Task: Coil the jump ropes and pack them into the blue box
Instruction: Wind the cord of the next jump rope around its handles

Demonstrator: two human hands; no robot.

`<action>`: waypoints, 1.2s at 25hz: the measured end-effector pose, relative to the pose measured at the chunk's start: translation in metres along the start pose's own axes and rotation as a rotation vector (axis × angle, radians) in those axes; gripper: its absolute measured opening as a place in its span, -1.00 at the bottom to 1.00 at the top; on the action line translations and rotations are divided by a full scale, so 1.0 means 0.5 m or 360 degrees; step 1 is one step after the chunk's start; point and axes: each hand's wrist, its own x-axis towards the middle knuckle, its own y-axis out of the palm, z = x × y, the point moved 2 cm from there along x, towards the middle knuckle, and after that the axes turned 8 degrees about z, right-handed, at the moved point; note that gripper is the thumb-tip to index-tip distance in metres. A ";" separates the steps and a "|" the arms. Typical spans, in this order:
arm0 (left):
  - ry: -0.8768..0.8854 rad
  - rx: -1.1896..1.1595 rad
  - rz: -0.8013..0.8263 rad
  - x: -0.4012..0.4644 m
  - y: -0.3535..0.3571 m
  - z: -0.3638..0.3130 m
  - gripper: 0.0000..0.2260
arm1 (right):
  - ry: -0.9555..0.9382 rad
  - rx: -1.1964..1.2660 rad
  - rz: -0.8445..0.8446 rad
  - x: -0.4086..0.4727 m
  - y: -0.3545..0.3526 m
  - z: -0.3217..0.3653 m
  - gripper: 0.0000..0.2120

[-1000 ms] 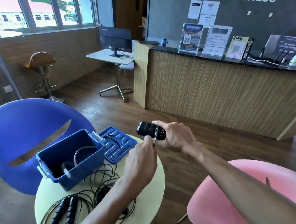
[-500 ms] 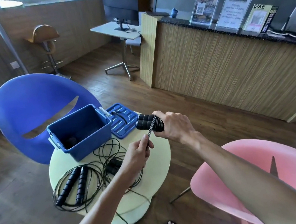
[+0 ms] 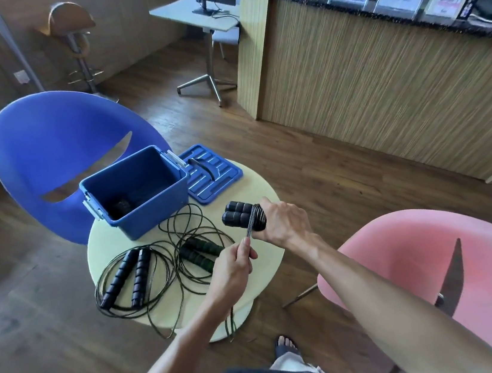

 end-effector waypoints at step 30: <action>0.0979 0.1992 0.0815 0.067 -0.137 -0.056 -0.92 | -0.0954 -0.0004 0.0489 -0.170 -0.030 0.025 -0.42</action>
